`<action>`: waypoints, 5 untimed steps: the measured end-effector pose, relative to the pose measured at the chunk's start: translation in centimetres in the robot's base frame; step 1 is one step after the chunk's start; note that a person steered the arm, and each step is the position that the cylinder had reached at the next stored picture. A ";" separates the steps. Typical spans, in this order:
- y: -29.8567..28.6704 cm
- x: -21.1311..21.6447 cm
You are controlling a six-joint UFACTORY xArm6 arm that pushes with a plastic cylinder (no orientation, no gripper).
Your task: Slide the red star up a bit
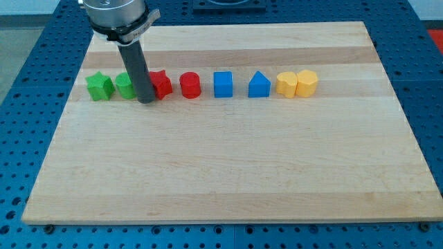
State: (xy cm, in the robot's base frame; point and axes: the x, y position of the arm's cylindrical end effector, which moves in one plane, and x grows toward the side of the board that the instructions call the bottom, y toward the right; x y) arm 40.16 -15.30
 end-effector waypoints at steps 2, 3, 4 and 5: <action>2.5 -0.1; 2.6 -2.9; 3.3 -6.2; 4.4 -8.7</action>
